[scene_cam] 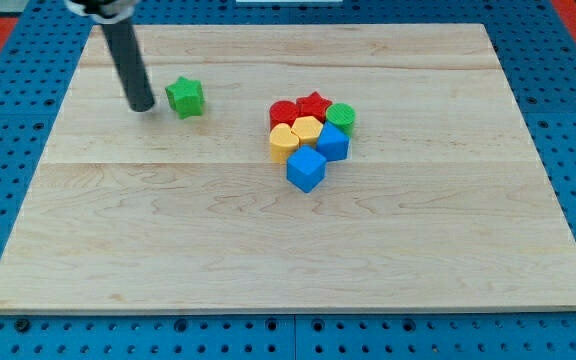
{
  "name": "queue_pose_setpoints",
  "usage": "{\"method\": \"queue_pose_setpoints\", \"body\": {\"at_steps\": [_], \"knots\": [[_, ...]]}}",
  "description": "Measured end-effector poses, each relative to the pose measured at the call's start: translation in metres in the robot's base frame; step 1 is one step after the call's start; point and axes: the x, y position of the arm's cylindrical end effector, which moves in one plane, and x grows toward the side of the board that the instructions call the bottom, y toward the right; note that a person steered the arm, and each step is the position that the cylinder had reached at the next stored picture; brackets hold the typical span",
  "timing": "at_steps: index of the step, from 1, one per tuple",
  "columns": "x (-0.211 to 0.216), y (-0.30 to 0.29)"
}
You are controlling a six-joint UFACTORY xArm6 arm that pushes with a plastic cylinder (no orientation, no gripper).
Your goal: Push the green star closer to the yellow heart
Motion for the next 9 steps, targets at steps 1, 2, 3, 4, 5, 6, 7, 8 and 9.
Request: {"method": "queue_pose_setpoints", "body": {"at_steps": [1, 2, 3, 4, 5, 6, 7, 8, 9], "knots": [[-0.019, 0.004], [-0.034, 0.022], [-0.028, 0.041], [-0.017, 0.058], [-0.002, 0.066], [0.012, 0.076], [0.014, 0.090], [0.020, 0.107], [0.032, 0.131]]}}
